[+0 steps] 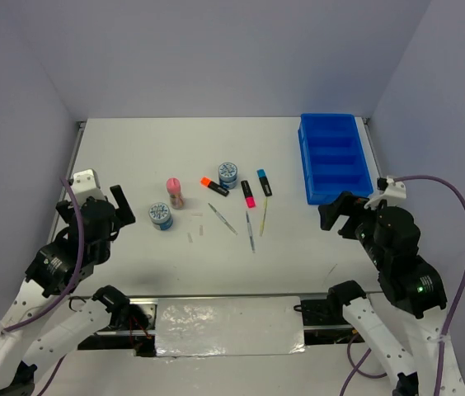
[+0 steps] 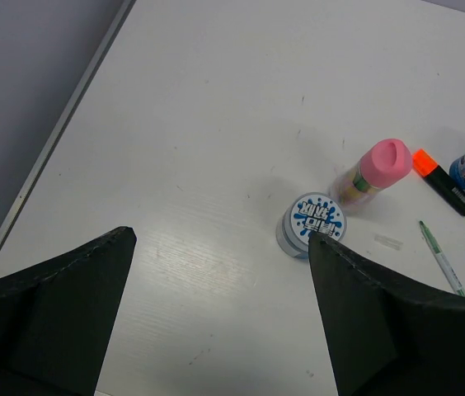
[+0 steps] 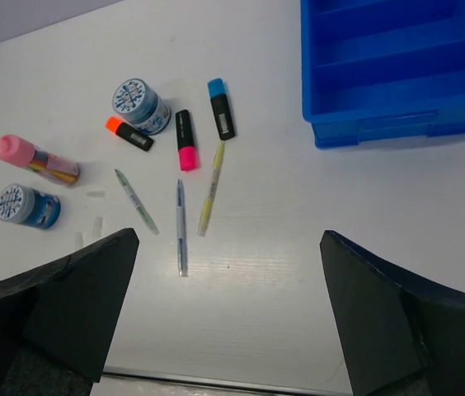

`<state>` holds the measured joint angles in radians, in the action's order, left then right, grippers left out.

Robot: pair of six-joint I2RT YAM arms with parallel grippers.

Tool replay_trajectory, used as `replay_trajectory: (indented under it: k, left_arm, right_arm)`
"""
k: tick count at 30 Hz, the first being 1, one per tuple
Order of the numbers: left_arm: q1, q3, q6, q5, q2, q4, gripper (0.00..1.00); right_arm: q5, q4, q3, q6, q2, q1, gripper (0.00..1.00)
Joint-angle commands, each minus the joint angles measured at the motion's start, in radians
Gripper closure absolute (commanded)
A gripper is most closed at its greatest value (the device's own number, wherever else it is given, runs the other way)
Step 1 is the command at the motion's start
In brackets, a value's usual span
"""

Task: Sort the stationery into containers
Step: Pick up the pen from the center of the board.

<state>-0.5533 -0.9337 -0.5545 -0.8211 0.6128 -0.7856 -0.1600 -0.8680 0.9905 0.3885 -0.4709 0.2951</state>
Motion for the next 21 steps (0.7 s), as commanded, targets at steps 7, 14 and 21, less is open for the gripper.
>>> replay_trajectory:
  k: [7,14,21]
  left_arm:
    - [-0.002,-0.01,0.004,-0.001,0.005,0.029,0.01]
    - [0.0,-0.004,0.013,0.014,0.028,0.04,0.01]
    - [0.001,0.001,0.03,0.045,0.044,0.057,0.01]
  right_arm:
    - [0.241,0.22,-0.124,0.064,-0.107,0.007,0.0]
    - [0.133,0.383,-0.147,0.148,-0.483,0.183,0.01]
    - [-0.148,0.362,0.042,0.202,-0.912,0.357,0.15]
